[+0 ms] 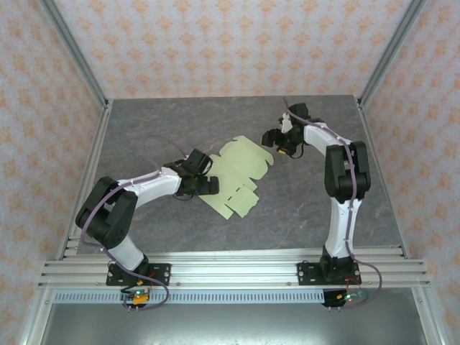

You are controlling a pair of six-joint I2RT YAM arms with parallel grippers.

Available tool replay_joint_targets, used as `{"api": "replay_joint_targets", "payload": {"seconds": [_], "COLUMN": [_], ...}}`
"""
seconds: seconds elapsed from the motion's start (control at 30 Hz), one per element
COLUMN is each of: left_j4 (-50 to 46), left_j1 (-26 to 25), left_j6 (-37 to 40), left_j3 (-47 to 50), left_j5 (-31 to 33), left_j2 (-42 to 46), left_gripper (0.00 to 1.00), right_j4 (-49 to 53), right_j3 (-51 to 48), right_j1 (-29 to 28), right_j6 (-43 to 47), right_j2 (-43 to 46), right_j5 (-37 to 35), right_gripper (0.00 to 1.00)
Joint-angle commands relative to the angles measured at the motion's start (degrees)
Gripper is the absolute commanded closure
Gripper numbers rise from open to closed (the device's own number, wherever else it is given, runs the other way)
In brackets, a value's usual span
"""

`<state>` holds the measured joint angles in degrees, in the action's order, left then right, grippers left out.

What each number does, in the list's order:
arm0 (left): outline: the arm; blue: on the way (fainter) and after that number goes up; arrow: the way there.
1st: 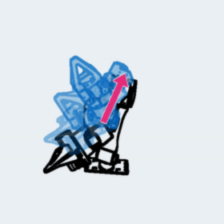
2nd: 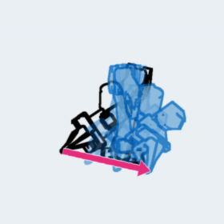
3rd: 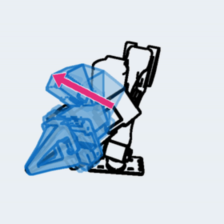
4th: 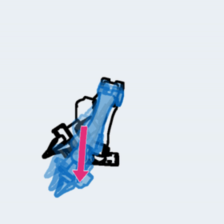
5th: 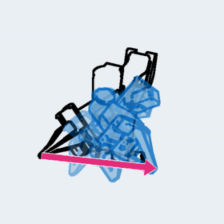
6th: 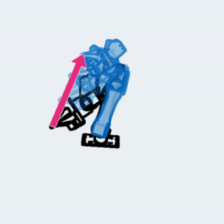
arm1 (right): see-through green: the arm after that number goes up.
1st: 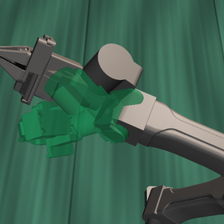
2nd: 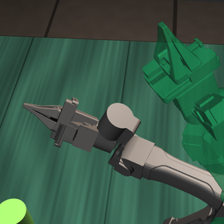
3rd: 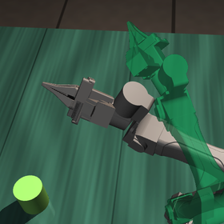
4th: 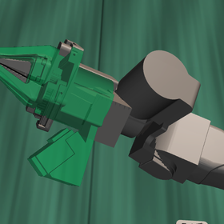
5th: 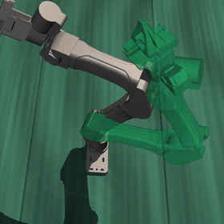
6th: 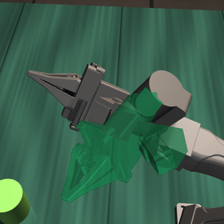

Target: Fold the paper box

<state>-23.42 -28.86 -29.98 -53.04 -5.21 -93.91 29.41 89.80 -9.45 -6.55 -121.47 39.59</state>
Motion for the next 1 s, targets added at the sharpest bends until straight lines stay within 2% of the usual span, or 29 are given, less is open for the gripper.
{"api": "replay_joint_targets", "payload": {"seconds": [0.0, 0.2, 0.33, 0.5, 0.63, 0.8, 0.97], "left_j4": [-2.8, -4.8, -8.0, -8.2, -8.5, -10.9, -12.6], "left_j1": [0.0, -0.1, -0.2, -0.2, -0.2, -0.2, -0.2], "left_j6": [2.8, 3.3, 3.4, 3.9, 3.5, 4.9, 6.3], "left_j3": [-0.2, -3.0, -5.0, -5.4, -5.5, -6.2, -6.5], "left_j5": [5.3, 7.3, 13.3, 14.4, 14.4, 17.7, 19.5], "left_j2": [-1.3, -6.5, -8.4, -9.2, -9.7, -9.6, -9.1], "left_gripper": [0.0, 0.0, 0.0, 0.0, 0.0, 0.0, 0.0], "right_j4": [3.7, 4.3, 7.6, 7.8, 8.9, 9.8, 10.4], "right_j3": [2.4, 3.6, 6.3, 6.4, 6.7, 9.4, 11.1], "right_j1": [-0.3, -0.4, -0.5, -0.5, -0.5, 0.4, 0.8], "right_j6": [2.4, 3.0, 4.5, 5.5, 5.5, 3.4, 2.7], "right_j2": [-2.3, -4.0, -6.5, -7.8, -7.6, -9.1, -11.2], "right_j5": [5.6, 8.5, 10.5, 15.0, 12.9, 10.3, 11.3], "right_gripper": [0.27, 0.29, 0.31, 0.3, 0.3, 0.29, 0.28]}}
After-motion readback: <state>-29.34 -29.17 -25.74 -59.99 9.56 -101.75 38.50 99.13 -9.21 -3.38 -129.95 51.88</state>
